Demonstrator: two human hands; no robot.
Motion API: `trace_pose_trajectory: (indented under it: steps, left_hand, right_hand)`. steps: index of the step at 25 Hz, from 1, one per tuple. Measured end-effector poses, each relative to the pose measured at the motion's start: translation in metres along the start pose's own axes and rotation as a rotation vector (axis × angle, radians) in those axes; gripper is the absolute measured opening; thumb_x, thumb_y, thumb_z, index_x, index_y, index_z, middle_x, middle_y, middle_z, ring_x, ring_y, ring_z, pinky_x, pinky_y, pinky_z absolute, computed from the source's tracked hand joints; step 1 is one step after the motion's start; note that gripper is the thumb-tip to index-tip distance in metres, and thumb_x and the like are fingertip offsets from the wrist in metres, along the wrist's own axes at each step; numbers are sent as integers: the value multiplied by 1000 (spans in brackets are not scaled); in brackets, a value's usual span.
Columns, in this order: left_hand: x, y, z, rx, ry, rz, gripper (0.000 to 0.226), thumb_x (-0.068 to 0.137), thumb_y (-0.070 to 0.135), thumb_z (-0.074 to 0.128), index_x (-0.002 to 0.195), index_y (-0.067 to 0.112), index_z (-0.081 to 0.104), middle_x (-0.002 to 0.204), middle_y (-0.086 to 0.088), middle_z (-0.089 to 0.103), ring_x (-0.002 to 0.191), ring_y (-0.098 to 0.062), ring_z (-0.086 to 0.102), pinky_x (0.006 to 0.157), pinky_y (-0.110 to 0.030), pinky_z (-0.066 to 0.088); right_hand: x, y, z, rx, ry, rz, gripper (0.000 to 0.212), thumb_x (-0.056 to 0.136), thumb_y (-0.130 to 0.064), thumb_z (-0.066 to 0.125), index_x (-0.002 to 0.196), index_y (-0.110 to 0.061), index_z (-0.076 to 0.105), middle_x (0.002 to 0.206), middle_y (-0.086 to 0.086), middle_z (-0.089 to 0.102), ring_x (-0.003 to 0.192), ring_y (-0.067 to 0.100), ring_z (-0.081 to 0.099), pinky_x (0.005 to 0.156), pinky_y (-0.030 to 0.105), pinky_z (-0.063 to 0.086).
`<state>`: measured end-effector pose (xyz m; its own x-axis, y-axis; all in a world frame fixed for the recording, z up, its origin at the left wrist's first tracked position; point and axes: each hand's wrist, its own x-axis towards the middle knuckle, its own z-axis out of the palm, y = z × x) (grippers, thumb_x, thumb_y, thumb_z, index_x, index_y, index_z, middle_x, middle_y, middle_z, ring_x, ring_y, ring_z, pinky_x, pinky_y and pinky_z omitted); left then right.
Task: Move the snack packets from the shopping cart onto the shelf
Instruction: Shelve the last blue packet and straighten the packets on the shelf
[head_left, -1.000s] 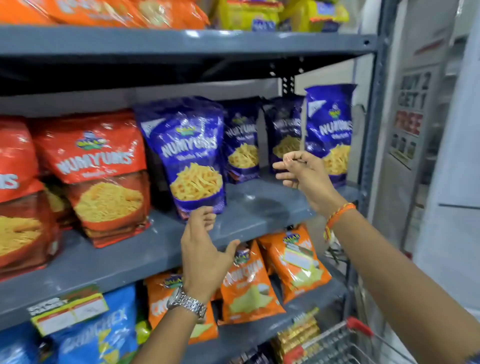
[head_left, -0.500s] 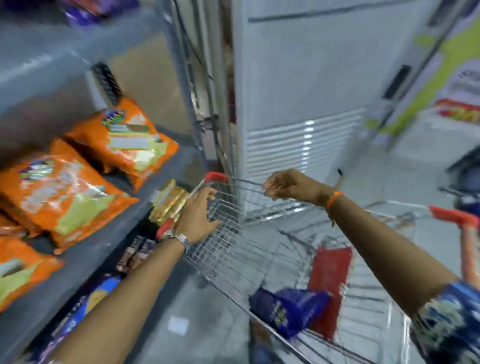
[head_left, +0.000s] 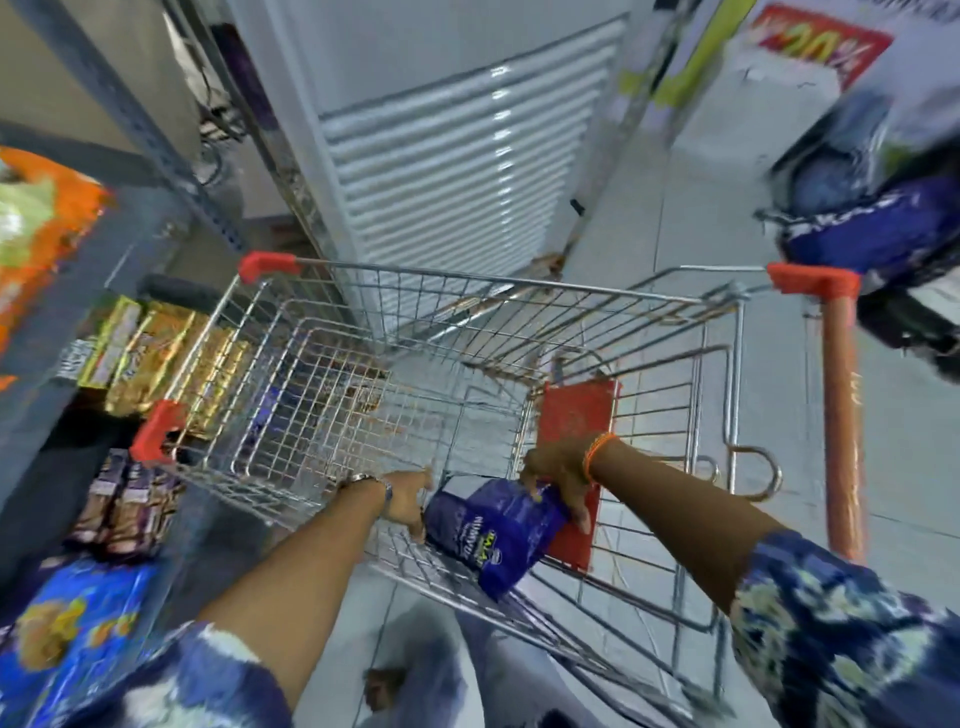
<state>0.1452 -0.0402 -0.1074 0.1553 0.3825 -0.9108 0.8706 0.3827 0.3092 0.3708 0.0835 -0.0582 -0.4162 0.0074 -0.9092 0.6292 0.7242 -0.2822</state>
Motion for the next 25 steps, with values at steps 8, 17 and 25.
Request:
trace_pose_trajectory:
  steps: [8, 17, 25]
  left_hand:
    - [10, -21, 3, -110, 16, -63, 107, 67, 12, 88, 152, 21, 24, 155, -11, 37, 137, -31, 44, 110, -37, 41]
    - [53, -45, -13, -521, 152, 43, 124, 49, 12, 97, 150, 19, 25, 149, -1, 43, 137, -22, 43, 112, -31, 36]
    - [99, -40, -3, -630, 437, 47, 105, 46, 18, 97, 136, 25, 43, 125, 2, 65, 114, -20, 62, 101, -36, 49]
  right_hand:
    - [20, 2, -27, 95, 452, -134, 23, 80, -15, 69, 102, -19, 76, 94, 4, 78, 85, 20, 70, 77, 30, 55]
    - [71, 19, -32, 919, 915, 167, 3, 99, -16, 51, 98, -13, 50, 72, 6, 62, 59, 22, 61, 60, 34, 56]
    - [85, 51, -40, 686, 1143, 343, 17, 100, -30, 48, 98, -21, 62, 86, 6, 72, 78, 28, 64, 66, 34, 46]
